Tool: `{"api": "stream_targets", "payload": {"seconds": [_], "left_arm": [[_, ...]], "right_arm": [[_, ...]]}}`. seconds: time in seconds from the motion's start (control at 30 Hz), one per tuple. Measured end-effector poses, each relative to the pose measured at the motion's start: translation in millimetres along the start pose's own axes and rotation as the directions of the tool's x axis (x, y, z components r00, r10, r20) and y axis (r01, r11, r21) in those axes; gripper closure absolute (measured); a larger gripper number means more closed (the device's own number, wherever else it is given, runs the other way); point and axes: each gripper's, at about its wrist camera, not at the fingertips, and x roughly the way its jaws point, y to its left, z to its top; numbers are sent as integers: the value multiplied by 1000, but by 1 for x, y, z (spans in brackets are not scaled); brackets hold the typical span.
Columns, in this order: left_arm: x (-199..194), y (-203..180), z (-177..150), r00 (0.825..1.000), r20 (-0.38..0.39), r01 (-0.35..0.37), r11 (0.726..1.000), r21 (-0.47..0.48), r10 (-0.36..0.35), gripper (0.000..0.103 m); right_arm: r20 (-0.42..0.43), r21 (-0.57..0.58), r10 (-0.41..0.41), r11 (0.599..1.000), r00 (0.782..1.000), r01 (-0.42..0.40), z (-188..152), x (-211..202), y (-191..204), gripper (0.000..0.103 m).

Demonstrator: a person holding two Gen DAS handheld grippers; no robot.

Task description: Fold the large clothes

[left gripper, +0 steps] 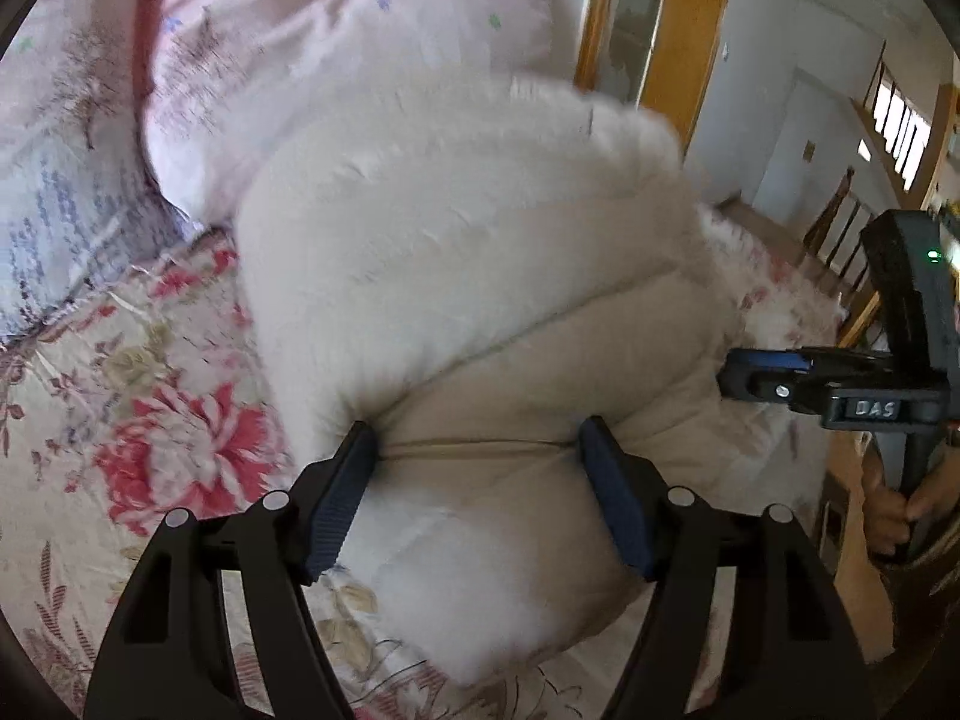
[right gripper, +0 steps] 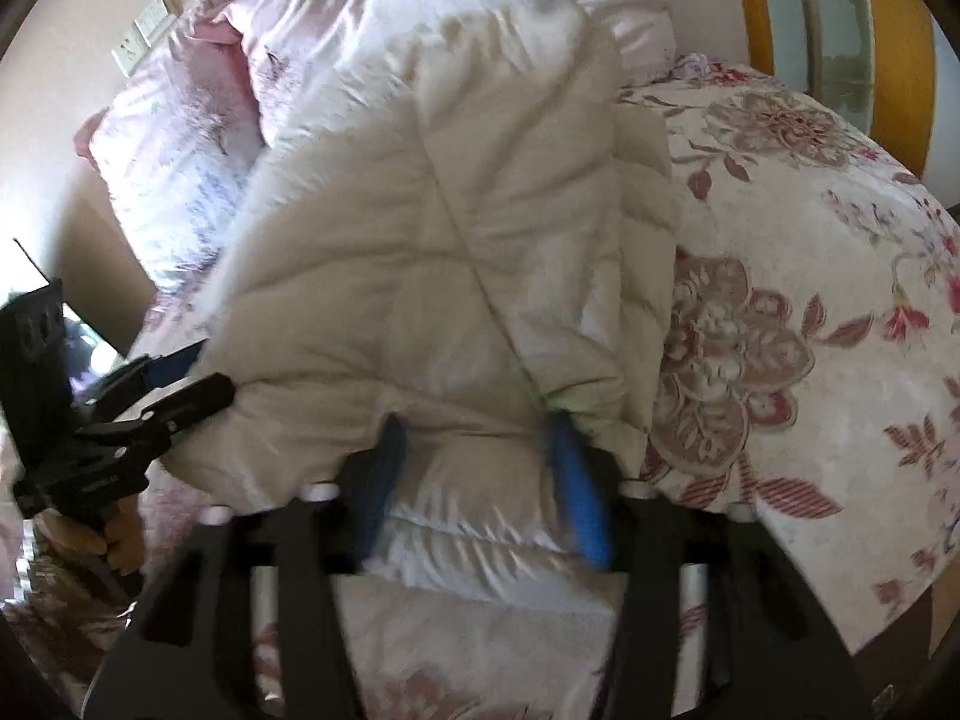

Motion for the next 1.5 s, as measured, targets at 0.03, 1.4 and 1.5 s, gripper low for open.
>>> {"api": "stream_targets", "payload": {"seconds": [0.03, 1.4, 1.5], "left_arm": [[-8, 6, 4, 999, 25, -21, 1000, -18, 22, 30], [9, 75, 27, 999, 14, 50, 939, -341, -48, 14], [9, 97, 28, 990, 42, 139, 889, -436, -134, 14]], "right_arm": [[16, 3, 12, 1000, 1000, -12, 5, -7, 0, 19], [13, 364, -88, 928, 996, 78, 77, 32, -82, 31], [75, 369, 48, 927, 996, -72, 77, 5, -90, 3]]}}
